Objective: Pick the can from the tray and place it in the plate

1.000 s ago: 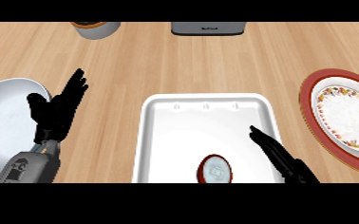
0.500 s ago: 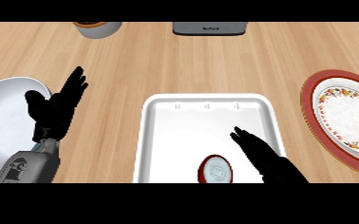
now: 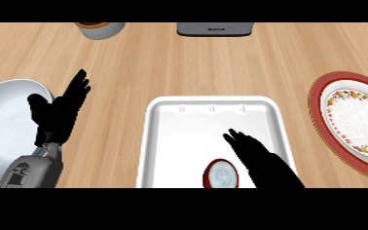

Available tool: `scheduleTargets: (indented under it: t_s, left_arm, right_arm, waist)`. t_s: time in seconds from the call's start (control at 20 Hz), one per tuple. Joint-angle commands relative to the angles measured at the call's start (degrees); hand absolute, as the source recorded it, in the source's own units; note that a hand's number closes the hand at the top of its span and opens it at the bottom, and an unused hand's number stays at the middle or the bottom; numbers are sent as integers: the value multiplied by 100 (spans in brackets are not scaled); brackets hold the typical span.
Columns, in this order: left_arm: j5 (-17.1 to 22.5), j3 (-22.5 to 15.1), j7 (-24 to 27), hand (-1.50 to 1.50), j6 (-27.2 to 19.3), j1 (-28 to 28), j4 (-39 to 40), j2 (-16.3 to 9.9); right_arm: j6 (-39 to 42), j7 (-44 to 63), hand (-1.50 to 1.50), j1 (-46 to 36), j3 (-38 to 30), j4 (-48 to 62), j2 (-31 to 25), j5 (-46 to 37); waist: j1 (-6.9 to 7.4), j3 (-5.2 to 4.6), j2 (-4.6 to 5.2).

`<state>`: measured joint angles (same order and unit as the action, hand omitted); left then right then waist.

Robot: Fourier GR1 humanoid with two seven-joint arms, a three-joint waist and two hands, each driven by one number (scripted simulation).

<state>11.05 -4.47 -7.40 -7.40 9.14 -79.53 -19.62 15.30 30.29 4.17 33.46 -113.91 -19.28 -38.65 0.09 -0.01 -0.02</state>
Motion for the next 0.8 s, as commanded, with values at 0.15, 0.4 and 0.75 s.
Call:
scheduleTargets:
  t_s: [0.15,0.4,0.75]
  left_arm:
    - [-289,161,-382,0,83,49,-270,156]
    - [-368,224,31,0,206,-435,-382,288]
    - [-583,324,-320,0,272,-277,-530,433]
  right_arm:
    - [598,494,-150,-86,176,-16,437,-257]
    - [656,683,-150,-455,115,613,858,-490]
    - [338,222,-150,-579,233,1444,1143,-1058]
  waist:
    - [-14,1,-2]
    - [12,0,-2]
    - [6,2,-2]
